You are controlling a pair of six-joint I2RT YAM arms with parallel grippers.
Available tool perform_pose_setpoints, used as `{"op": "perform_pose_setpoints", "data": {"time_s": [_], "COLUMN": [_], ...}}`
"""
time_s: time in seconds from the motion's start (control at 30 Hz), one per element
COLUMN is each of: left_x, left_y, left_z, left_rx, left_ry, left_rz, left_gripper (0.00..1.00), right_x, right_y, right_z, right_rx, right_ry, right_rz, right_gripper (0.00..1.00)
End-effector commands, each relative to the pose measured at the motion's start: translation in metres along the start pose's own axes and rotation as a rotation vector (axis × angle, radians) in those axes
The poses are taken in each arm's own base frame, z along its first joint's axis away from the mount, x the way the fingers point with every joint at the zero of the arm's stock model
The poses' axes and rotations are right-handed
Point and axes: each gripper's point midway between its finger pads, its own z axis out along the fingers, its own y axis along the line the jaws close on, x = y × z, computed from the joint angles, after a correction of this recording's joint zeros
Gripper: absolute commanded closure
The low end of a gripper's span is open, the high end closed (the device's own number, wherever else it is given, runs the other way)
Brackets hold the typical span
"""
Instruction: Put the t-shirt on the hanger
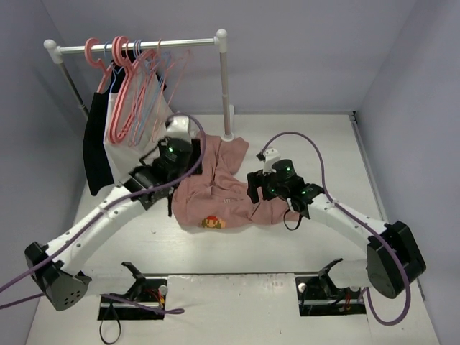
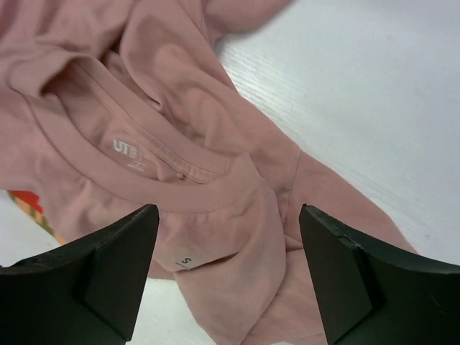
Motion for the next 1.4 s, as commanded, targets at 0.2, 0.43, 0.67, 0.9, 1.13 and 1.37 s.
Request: {"op": "perform_pose_setpoints", "data": {"time_s": [0.2, 0.43, 0.67, 0.9, 1.13, 1.37], "left_x": [-0.183, -0.215, -0.221, -0.217, -0.21, -0.186], "left_y": [0.052, 0.055, 0.062, 0.075, 0.079, 0.087], "left_z": [-0.061, -0.008, 0.035, 0.06, 0.067, 0.093], "left_rx": [-0.09, 0.024, 0.021, -0.02, -0.035, -0.047], "left_ry": [-0.286, -0.243, -0.197, -0.155, -0.133, -0.055], "left_rz": [0.119, 0.199, 0.235, 0.225, 0.238, 0.217], "left_gripper": [0.46, 0.46, 0.46, 0.46, 0.46, 0.46], "right_x": [-0.084, -0.073, -0.053, -0.045, -0.04, -0.036], "right_y": [0.019, 0.024, 0.031, 0.033, 0.036, 0.039], "right_z": [-0.06, -0.069, -0.067, -0.071, -0.066, -0.066], "right_rx": [-0.061, -0.094, -0.148, -0.168, -0.185, -0.203], "right_ry": [-0.28, -0.281, -0.237, -0.236, -0.211, -0.198], "right_rz": [-0.012, -0.023, -0.013, -0.018, -0.018, -0.008], "right_gripper": [0.22, 0.19, 0.18, 0.16, 0.16, 0.15]}}
